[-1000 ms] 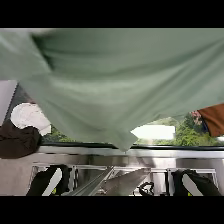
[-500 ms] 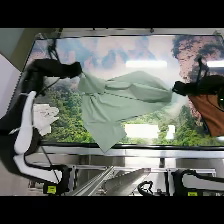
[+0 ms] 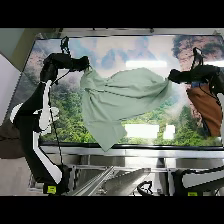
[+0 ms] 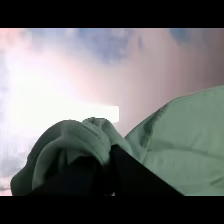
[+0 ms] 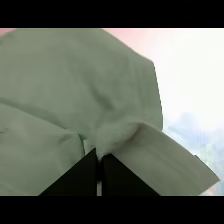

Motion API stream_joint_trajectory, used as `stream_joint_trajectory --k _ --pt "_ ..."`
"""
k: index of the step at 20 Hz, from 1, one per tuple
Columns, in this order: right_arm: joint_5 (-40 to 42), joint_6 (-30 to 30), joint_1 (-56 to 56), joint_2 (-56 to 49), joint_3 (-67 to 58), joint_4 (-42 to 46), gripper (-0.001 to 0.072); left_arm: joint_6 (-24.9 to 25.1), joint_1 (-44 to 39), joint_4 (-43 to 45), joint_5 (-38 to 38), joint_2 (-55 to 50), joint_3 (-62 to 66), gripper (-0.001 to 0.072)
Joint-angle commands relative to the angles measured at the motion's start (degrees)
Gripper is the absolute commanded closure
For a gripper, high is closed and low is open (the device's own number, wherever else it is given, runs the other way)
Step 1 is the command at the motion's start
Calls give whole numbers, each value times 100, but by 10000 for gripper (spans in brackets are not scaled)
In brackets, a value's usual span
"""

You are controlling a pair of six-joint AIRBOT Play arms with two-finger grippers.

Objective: Fold the shirts.

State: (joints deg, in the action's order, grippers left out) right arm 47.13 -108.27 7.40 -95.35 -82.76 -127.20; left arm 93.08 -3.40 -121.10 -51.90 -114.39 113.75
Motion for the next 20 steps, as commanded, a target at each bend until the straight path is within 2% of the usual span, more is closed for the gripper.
stream_joint_trajectory --k 1,4,8,10,12,13,14,15,18,20 --pt "-146 7 -42 -92 -404 31 685 -61 -26 -11 -647 -48 400 27" --pt "-61 7 -42 -369 -404 114 685 -323 155 -13 -1591 177 400 26" --pt "-79 2 -15 -778 -404 114 685 -815 664 7 -3392 870 201 29" --pt "-111 2 -2 -935 -404 114 684 -903 756 61 -3709 1462 -643 48" --pt "-87 -52 2 -964 -407 116 676 -1082 660 343 -3532 2162 -1917 47" --pt "-9 -55 22 -944 -426 114 578 -1123 538 455 -3346 2511 -2673 47" --pt "221 -55 57 -935 -503 116 306 -1132 402 483 -3134 2815 -3399 47" --pt "544 -33 140 -935 -603 114 214 -1132 258 476 -2861 3115 -4177 46" --pt "1399 146 597 -935 -929 90 215 -1167 0 234 -1939 3713 -5912 47" --pt "1834 232 984 -929 -1099 87 215 -1211 -68 83 -1639 3952 -6721 47"
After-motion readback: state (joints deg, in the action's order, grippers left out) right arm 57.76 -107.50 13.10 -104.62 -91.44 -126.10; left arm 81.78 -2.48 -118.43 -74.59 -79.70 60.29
